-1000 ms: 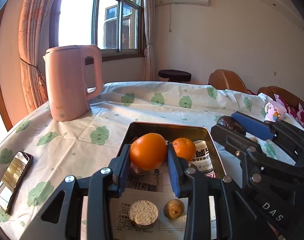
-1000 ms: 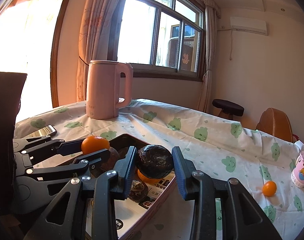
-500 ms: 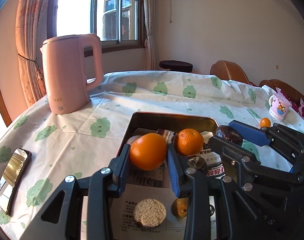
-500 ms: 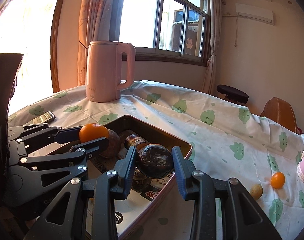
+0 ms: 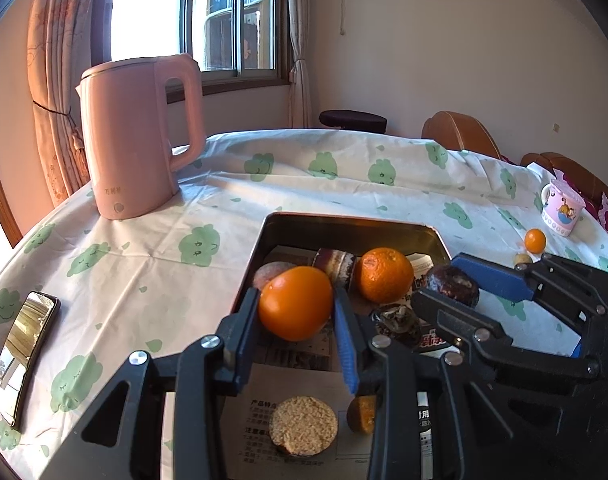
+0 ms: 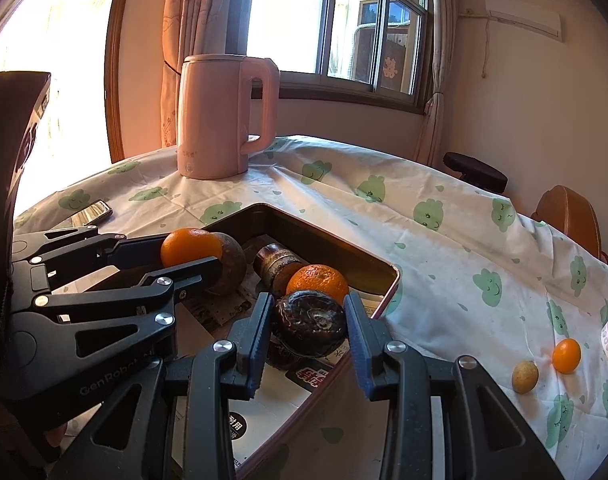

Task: Organize fruits
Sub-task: 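Open both grippers to drop the orange and mangosteen into the tin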

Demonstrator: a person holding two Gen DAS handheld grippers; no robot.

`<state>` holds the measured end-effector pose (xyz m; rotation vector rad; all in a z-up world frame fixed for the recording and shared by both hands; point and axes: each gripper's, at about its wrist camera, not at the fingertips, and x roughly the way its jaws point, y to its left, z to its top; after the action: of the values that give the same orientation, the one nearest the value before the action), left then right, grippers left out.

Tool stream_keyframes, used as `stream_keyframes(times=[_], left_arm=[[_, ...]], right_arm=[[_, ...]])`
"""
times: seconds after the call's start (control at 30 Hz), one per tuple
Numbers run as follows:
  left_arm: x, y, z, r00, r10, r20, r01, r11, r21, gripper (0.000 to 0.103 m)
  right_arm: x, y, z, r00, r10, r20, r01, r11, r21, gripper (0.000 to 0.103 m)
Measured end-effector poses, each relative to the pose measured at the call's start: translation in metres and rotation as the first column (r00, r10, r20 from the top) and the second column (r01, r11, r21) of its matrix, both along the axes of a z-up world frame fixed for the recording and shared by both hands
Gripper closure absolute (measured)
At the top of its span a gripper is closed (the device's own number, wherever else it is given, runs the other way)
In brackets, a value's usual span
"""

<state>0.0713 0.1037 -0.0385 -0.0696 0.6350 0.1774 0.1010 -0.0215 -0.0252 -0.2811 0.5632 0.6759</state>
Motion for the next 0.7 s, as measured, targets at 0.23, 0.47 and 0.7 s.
stream_keyframes(times=[0.23,0.47,0.7], left_arm=[[-0.005,0.002,0.002,0.999,0.029,0.013,-0.029,0.999,0.015,0.055],[-0.012,0.0,0.013,0.998,0.044,0.046,-0.044,0.999,-0.002,0.036],[-0.011,-0.041,0.032,0.994,-0.035,0.102,0.033,0.999,0.023,0.016]], right_arm=[[0.002,-0.004,-0.001,1.0,0.009,-0.018,-0.009,1.0,0.012,0.057],[0.0,-0.017,0.009,1.0,-0.013,-0.003,0.013,0.999,0.052,0.051],[0.001,-0.062,0.025,0.994,-0.081,0.066,0.08,0.997,0.023,0.042]])
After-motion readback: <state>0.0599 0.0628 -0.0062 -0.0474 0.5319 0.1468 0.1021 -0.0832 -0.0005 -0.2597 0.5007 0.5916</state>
